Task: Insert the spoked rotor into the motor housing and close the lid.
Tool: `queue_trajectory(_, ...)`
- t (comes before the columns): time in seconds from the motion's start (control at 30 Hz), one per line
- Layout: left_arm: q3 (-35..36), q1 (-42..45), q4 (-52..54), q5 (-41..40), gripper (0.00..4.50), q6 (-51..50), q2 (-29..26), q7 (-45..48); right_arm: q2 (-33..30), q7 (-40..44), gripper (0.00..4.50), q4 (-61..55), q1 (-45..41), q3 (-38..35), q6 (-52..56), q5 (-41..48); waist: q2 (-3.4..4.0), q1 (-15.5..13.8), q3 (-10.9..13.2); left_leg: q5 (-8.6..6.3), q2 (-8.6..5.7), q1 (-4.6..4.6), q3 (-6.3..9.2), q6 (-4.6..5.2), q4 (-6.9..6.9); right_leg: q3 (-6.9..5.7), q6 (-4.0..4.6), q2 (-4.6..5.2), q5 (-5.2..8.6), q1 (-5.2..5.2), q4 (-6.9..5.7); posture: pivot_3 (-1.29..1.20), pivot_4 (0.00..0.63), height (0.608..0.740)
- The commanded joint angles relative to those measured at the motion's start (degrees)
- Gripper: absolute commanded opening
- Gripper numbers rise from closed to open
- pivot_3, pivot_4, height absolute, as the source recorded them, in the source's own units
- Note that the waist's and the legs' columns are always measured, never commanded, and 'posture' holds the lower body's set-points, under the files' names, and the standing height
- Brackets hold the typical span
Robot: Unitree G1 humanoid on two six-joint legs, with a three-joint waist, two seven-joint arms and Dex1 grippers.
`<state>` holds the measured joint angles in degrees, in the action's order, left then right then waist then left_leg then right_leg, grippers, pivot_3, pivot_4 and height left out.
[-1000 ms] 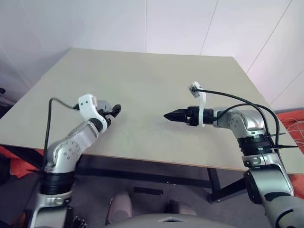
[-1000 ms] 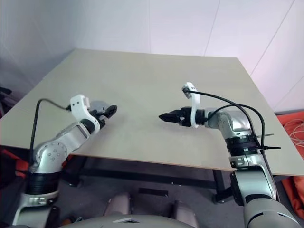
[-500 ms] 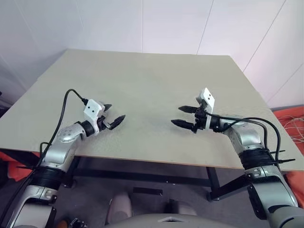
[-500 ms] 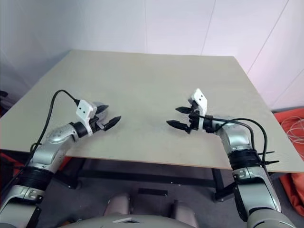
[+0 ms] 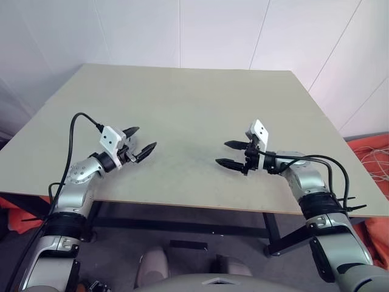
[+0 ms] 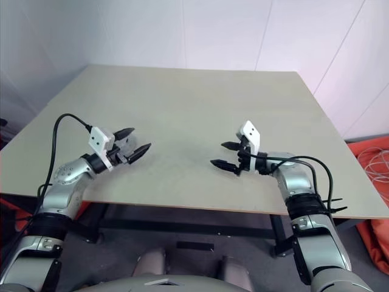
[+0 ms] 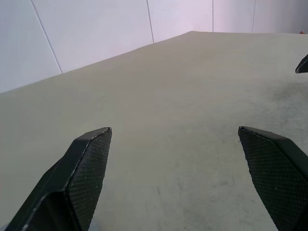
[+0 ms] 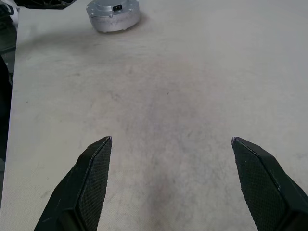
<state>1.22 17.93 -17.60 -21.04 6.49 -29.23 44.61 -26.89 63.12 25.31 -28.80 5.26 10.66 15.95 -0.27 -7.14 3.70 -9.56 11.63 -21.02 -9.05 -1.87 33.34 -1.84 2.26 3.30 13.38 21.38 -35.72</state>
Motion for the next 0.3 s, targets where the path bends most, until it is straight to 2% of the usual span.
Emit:
queue_trajectory(0.03,1.96,1.39,0.6,0.03,4.46,0.18,-0.01,0.89,-0.01,-0.21,4.5,-2.68,-0.8,-1.48,0.16,0.83,0.0,0.0,0.0,0.0,0.01,0.0,-0.01,0.01,0.0,0.0,0.0,0.0,0.0,0.0,0.0,0.0,0.0,0.74)
queue_trajectory(0.3,2.72,1.23,0.46,0.73,4.46,0.21,0.45,0.8,0.42,-1.16,4.5,-1.79,-1.19,-1.54,-0.17,0.38,0.0,0.0,0.0,-0.01,0.03,0.0,-0.34,0.02,-0.01,0.0,0.02,0.0,0.01,0.02,0.0,0.0,0.0,0.74)
